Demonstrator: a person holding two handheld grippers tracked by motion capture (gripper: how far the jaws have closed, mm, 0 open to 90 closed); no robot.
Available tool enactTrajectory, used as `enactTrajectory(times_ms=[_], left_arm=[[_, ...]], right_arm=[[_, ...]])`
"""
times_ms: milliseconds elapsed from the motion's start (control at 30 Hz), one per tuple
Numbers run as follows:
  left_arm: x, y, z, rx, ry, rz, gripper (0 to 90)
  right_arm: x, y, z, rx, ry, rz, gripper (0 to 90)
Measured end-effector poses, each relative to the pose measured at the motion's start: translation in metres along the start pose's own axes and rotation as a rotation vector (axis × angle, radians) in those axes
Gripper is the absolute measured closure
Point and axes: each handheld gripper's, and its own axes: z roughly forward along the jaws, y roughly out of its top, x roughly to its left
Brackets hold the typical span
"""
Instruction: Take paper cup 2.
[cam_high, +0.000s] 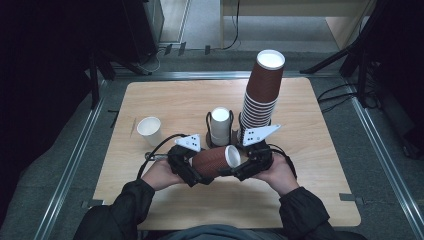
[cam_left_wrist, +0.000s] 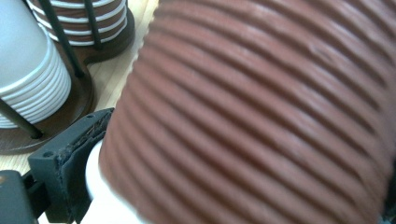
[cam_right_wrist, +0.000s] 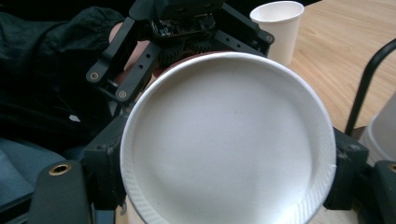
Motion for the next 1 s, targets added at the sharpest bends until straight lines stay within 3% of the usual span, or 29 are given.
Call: enactTrajectory(times_ms=[100,233,333,467,533,567,600,733,1000], left_arm=[[-0.002,0.001,0.000,0.016,0.014,0.018,0.0],[-0.006,0.004,-0.006,0.037,0.049,0.069,8.0],[-0.002,0.006,-0.008,0.058,-0.008,0.041,9.0],[0.000,0.005,-0.013,0.073,0.015,0.046,9.0],[0.003,0.004,-0.016,0.075,0.008,0.027,8.8],[0.003,0.002,-0.019,0.072,0.032,0.021,8.8],[0.005,0.002,-0.020,0.078,0.030,0.011,8.8],[0.007,0.002,-0.027,0.097,0.052,0.023,8.4],[0.006,0.009,-0.030,0.153,0.044,0.043,7.9]], right_arm=[[0.000,0.000,0.002,-0.003,0.004,0.002,21.6],[0.001,0.000,0.000,-0.003,0.005,-0.010,22.2],[0.001,0.000,-0.001,0.002,0.016,-0.022,21.8],[0.001,0.000,0.000,0.038,-0.003,-0.024,15.9],[0.000,-0.002,0.000,0.065,-0.011,-0.029,15.9],[0.000,-0.003,0.001,0.078,-0.019,-0.030,15.9],[0.000,-0.004,0.001,0.103,-0.026,-0.035,15.9],[-0.001,-0.007,0.006,0.173,-0.067,-0.056,15.9],[-0.004,-0.012,0.011,0.226,-0.096,-0.071,15.9]])
